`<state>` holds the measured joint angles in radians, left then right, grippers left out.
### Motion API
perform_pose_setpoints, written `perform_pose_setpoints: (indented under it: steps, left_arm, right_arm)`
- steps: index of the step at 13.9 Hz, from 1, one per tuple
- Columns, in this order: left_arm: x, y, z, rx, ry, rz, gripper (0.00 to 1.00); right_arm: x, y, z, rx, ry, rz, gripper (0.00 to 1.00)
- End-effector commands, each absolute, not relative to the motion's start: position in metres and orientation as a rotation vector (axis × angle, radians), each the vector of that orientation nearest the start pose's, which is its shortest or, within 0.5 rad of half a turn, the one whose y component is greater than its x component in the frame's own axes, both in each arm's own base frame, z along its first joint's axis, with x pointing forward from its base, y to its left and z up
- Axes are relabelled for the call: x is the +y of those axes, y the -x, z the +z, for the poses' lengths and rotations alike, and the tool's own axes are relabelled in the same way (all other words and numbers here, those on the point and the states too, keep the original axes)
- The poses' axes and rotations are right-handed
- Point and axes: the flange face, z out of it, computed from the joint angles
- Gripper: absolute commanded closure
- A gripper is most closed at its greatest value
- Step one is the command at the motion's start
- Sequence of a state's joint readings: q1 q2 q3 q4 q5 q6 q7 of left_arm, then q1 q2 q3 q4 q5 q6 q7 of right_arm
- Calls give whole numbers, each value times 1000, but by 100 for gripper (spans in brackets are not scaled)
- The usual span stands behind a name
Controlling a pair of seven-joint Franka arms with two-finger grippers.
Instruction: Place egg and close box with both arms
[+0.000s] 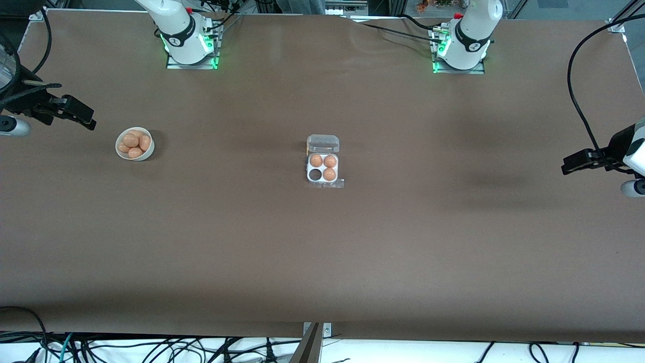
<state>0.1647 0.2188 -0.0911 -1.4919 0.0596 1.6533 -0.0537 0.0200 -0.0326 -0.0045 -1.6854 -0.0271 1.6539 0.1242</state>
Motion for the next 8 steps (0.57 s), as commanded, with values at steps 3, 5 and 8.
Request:
perform_pose_setpoints:
  steps: [3,5,8]
  left_arm:
    - [56,-617,552,-181,3099,90,0]
    - [55,-617,552,-178,3100,90,0]
    - [55,-617,552,-178,3100,90,0]
  right_arm:
    - [3,-549,597,174,3162,10,0]
    - [3,-552,594,174,3161,2,0]
    - [3,-560,570,141,3176,86,0]
